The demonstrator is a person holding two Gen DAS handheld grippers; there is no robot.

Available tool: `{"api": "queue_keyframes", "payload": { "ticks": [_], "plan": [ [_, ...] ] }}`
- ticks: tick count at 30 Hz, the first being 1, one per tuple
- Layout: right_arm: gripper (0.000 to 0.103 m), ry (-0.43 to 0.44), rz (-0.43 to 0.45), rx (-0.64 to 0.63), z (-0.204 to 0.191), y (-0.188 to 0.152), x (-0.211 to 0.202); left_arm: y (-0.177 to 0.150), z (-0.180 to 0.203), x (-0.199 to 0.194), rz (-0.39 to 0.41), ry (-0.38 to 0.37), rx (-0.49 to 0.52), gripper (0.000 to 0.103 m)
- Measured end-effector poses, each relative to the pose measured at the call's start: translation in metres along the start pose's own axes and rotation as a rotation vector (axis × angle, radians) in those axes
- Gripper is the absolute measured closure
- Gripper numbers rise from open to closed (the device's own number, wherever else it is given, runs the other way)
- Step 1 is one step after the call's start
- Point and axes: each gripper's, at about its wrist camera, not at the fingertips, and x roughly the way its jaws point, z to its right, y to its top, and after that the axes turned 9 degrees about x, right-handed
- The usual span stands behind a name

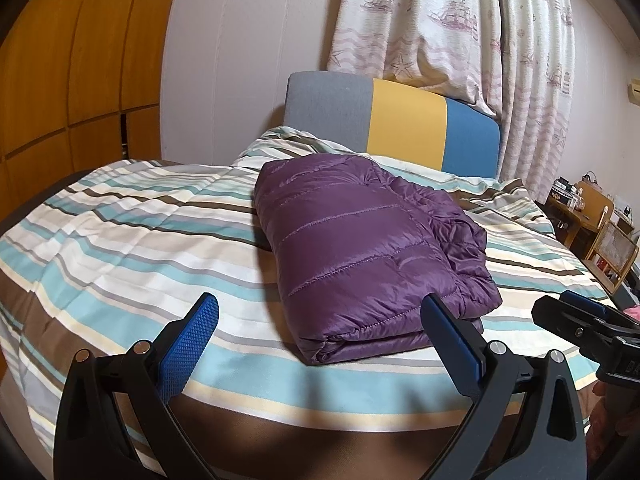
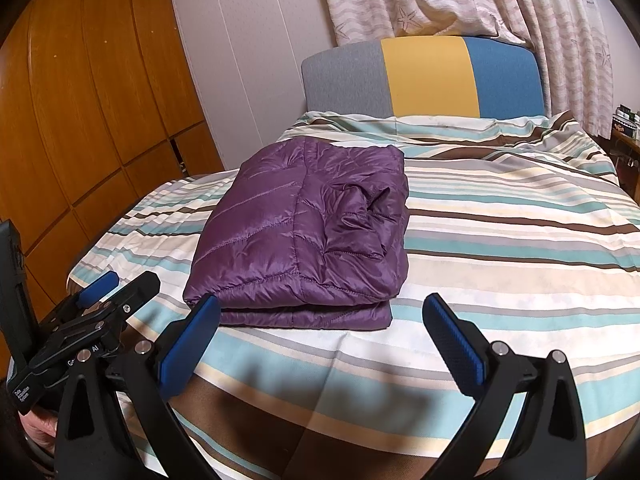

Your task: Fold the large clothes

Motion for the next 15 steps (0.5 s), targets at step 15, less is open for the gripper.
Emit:
{"api": "queue_keyframes", "payload": {
  "ticks": [15],
  "plan": [
    [0.002, 0.001, -0.01, 0.011, -0.0004, -0.0014, 0.004, -0.0013, 0.002, -0.0014, 0.001, -0.001, -0.012, 0.003]
  ]
}}
